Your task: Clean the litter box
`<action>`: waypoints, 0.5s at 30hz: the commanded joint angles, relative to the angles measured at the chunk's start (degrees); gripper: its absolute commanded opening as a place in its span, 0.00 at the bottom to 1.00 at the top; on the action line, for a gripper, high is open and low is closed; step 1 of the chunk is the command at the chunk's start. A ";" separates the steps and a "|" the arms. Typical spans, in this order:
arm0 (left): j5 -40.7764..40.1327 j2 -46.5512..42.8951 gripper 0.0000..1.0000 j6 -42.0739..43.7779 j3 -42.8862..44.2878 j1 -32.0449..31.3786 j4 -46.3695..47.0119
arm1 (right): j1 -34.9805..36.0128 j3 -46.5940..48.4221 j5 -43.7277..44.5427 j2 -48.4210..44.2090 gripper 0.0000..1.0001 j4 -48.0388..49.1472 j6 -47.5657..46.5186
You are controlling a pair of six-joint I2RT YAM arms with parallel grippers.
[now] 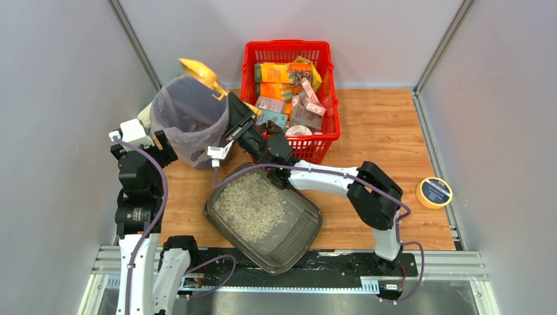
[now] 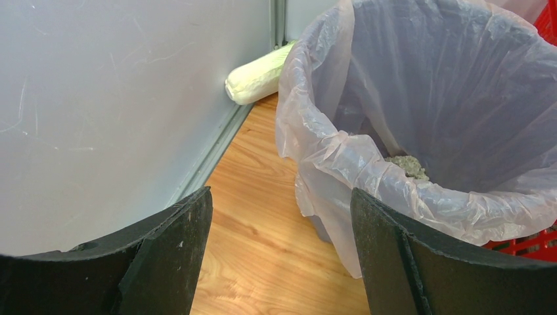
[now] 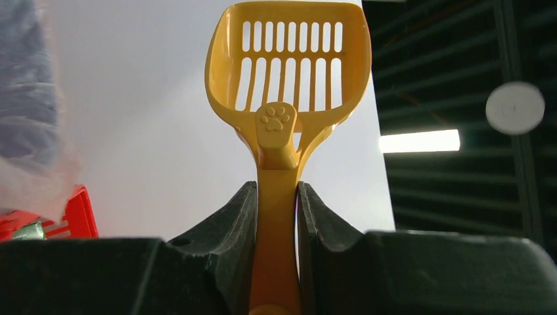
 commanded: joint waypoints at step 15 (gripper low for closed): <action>1.15 0.12 0.75 2.17 -0.03 -2.34 1.51 | 0.96 -3.24 17.68 -32.96 0.00 -46.08 76.48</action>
